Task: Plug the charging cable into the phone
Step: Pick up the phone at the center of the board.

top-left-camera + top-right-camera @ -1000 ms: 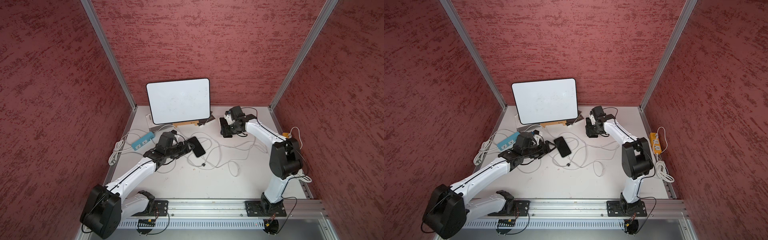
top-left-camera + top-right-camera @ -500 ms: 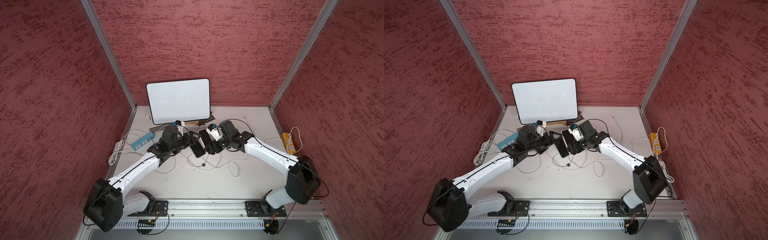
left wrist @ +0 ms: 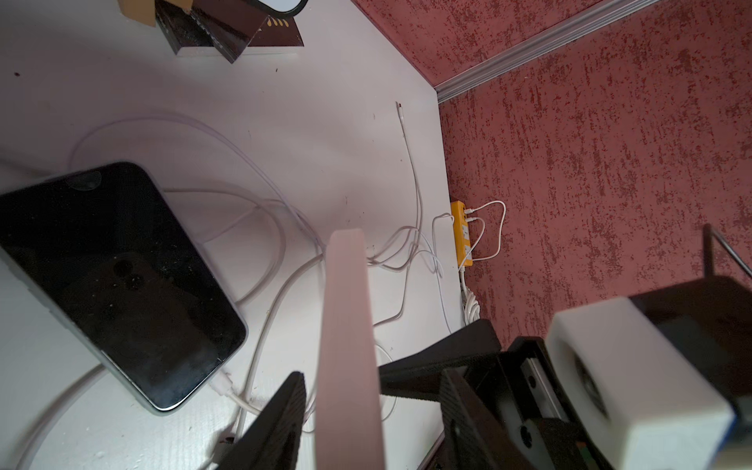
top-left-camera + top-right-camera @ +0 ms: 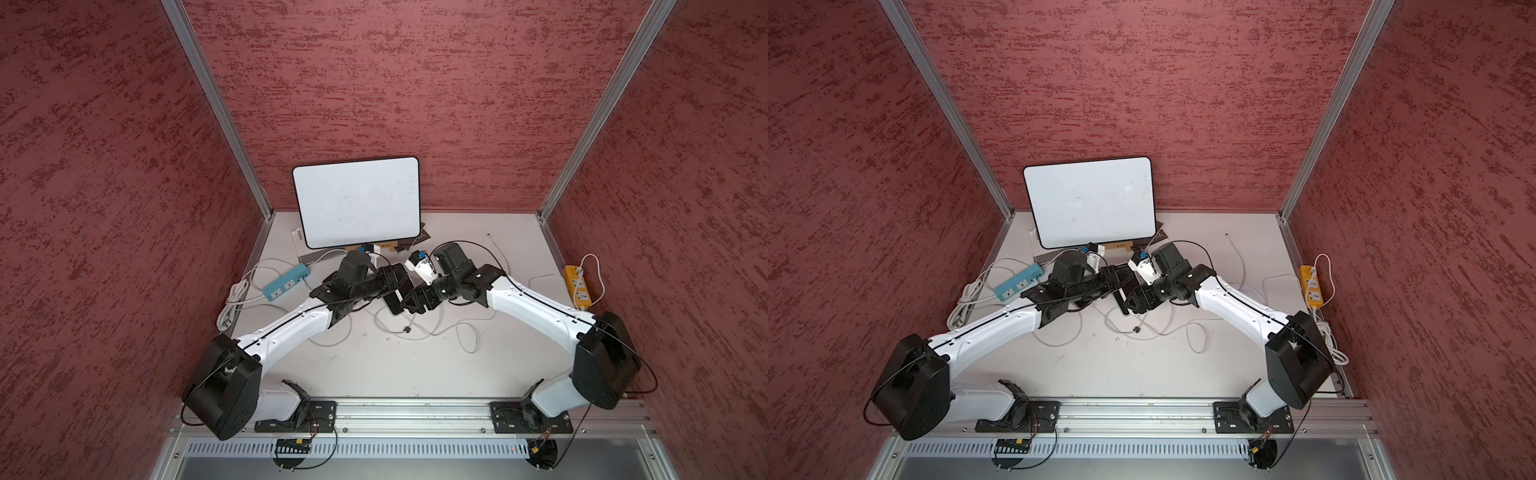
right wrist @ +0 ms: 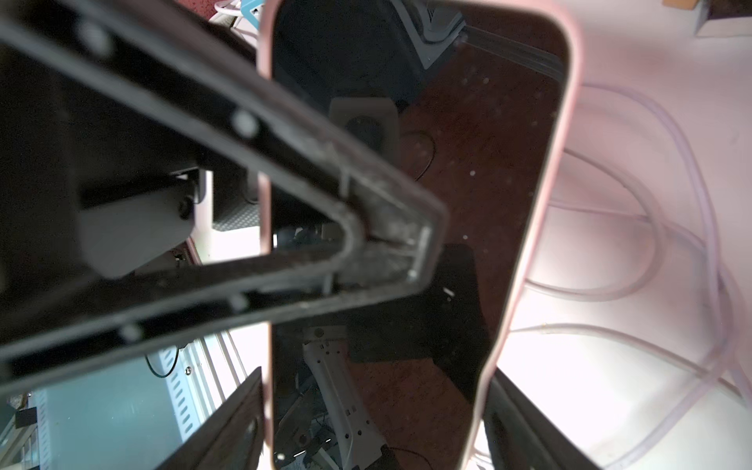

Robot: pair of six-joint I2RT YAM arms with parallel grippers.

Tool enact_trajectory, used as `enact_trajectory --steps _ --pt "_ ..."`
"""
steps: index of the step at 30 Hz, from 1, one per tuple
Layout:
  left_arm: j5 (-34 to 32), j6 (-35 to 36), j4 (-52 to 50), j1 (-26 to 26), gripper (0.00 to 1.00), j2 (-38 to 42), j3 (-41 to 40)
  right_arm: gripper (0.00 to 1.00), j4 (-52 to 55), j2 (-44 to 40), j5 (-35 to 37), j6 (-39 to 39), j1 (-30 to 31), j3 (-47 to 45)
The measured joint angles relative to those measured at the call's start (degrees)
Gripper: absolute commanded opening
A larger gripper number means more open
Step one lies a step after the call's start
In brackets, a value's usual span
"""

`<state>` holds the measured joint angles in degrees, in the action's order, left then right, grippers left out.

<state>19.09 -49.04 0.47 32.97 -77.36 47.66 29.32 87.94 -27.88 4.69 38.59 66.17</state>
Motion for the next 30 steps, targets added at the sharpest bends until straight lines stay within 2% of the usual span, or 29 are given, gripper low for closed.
enact_trajectory --steps 3,9,10,11,13,18,19,23,26,28,30 --pt "-0.4 0.3 -0.1 0.6 0.38 -0.9 0.7 0.15 0.0 0.0 -0.3 0.0 0.1 0.0" --pt "-2.6 1.2 -2.2 1.4 0.08 -1.5 1.8 0.15 0.0 0.0 -0.1 0.0 0.1 0.0" --pt "-3.1 0.7 -2.6 1.4 0.01 -1.6 1.9 0.17 0.0 0.0 0.5 0.0 0.1 0.0" --pt "-3.3 1.0 -2.8 1.6 0.0 -1.6 2.0 0.21 0.0 0.1 0.8 0.0 0.2 0.0" --pt "-3.6 1.0 -3.3 1.7 0.0 -1.8 2.3 0.37 0.2 0.1 0.9 0.0 0.3 0.2" --pt "-4.8 2.4 -5.0 1.7 0.0 -1.2 3.6 0.96 0.5 -0.3 2.2 -0.5 0.3 0.9" --pt "-5.6 3.3 -6.2 1.7 0.0 -0.3 3.7 0.99 0.5 -1.3 4.0 -0.9 0.3 1.0" --pt "-7.5 5.1 -11.1 0.0 0.0 5.1 2.1 0.99 -0.3 -7.9 12.0 -1.1 -0.3 0.9" --pt "-7.6 5.4 -13.3 -2.3 0.0 11.2 -0.3 0.99 -1.0 -11.6 19.4 -0.7 -3.3 1.9" --pt "-7.6 5.4 -14.2 -3.2 0.0 15.5 -2.1 0.97 0.7 -9.4 23.9 -0.4 -7.2 5.7" --pt "-7.5 5.4 -15.5 -3.2 0.0 19.6 -3.6 0.93 3.4 -3.4 27.9 0.0 -11.7 12.3"
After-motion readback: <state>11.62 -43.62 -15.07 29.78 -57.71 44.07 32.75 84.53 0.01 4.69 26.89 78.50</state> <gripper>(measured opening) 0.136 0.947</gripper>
